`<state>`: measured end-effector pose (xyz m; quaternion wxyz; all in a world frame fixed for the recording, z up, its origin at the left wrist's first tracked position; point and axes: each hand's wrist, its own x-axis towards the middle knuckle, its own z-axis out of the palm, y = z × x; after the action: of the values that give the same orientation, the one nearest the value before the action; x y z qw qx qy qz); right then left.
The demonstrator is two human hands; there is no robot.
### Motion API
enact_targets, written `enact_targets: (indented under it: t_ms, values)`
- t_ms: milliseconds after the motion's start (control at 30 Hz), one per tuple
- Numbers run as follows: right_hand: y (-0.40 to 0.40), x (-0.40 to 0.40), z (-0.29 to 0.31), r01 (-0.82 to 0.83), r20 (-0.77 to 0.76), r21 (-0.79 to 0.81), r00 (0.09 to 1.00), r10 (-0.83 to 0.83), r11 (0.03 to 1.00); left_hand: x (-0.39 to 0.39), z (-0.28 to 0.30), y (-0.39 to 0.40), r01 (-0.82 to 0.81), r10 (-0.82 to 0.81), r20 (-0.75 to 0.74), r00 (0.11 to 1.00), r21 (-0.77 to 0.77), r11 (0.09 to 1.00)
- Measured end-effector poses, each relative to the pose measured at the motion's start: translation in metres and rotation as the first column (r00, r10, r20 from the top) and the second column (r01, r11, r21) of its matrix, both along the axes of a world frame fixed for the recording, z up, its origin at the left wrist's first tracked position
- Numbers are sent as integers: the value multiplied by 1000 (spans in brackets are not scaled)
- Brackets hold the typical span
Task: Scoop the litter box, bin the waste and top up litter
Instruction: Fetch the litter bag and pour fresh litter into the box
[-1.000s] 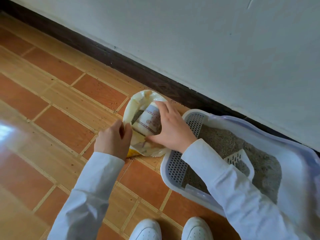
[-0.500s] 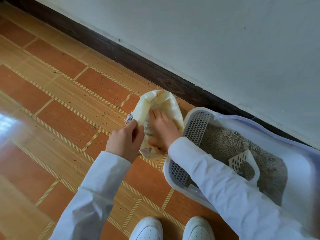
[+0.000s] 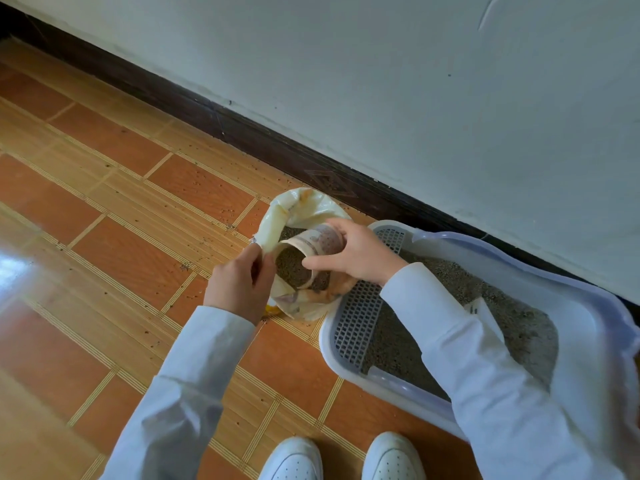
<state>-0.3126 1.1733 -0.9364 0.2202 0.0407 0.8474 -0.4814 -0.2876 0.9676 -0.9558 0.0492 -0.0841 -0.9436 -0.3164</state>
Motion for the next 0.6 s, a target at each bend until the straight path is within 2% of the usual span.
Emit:
enact_targets:
  t_ms: [67,167,367,500,600]
  values:
    - [11,9,2,56,20,-119,998,-54,991,1,1,3,-20,20,7,1000,6,1000]
    - [25,22,3,135,31,-177,991,-131,975,2,2,9,-39,39,20,999,-8,999]
    - [61,51,10,298,33,-324,952,-304,898,2,16,24,-205,204,-24,979,-155,966]
    - [90,70,13,427,53,-354,897,-438,832,1,19,29,-234,221,-94,971,-164,958]
    - [112,90,13,485,-6,-272,863,-506,831,-2,19,34,-248,244,-40,969,-135,959]
